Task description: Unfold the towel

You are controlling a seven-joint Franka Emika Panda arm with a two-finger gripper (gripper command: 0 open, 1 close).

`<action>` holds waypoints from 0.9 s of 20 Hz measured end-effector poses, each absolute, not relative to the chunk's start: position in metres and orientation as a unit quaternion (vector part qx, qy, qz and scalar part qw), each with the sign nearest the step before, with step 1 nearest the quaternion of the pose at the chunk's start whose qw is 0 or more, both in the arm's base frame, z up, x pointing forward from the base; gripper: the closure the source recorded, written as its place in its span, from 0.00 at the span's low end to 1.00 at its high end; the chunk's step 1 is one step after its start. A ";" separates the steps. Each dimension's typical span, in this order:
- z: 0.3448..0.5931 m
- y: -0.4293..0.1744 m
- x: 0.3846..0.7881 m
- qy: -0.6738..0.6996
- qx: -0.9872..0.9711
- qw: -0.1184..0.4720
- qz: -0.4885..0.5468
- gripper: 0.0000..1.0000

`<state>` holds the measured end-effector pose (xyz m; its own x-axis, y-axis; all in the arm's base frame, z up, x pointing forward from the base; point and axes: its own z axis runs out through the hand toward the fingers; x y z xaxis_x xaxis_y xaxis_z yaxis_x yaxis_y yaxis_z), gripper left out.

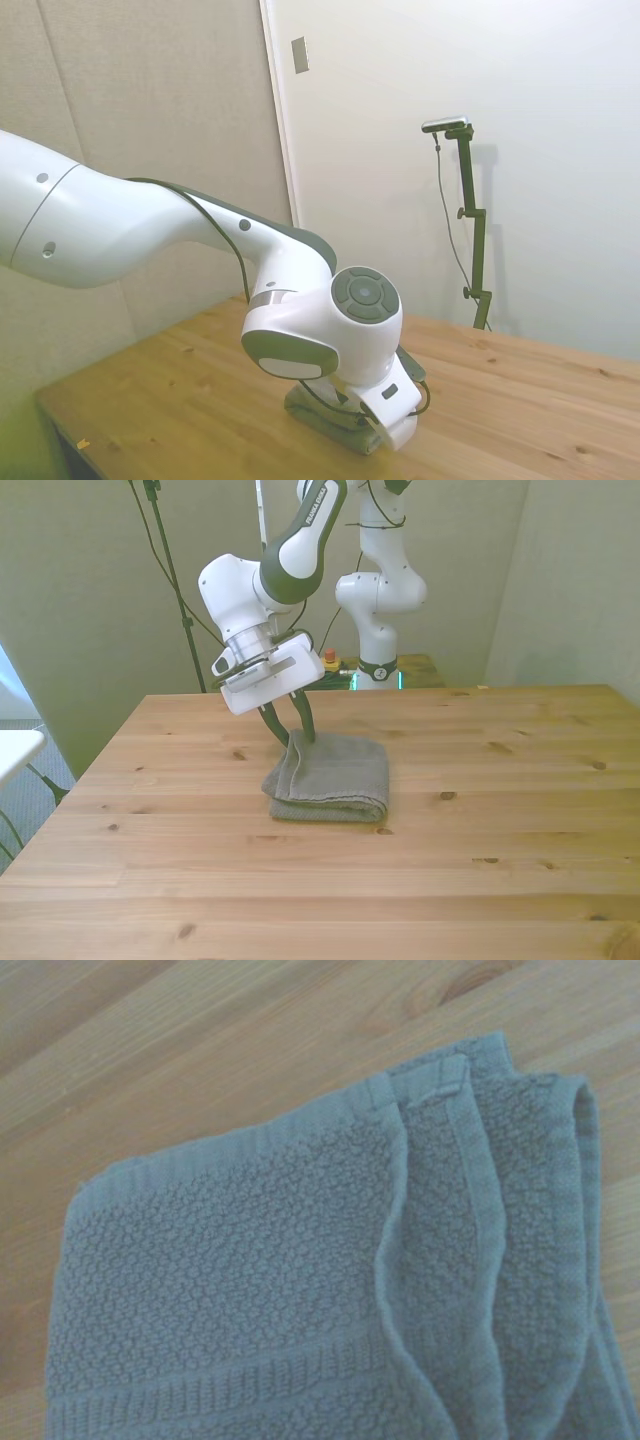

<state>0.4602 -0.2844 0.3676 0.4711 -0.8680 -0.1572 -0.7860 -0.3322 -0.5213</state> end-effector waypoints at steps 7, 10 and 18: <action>0.368 -0.288 0.458 0.509 -0.812 0.275 -0.074 1.00; 0.371 -0.288 0.458 0.507 -0.813 0.276 -0.077 1.00; 0.440 -0.226 0.485 0.445 -0.839 0.293 -0.105 1.00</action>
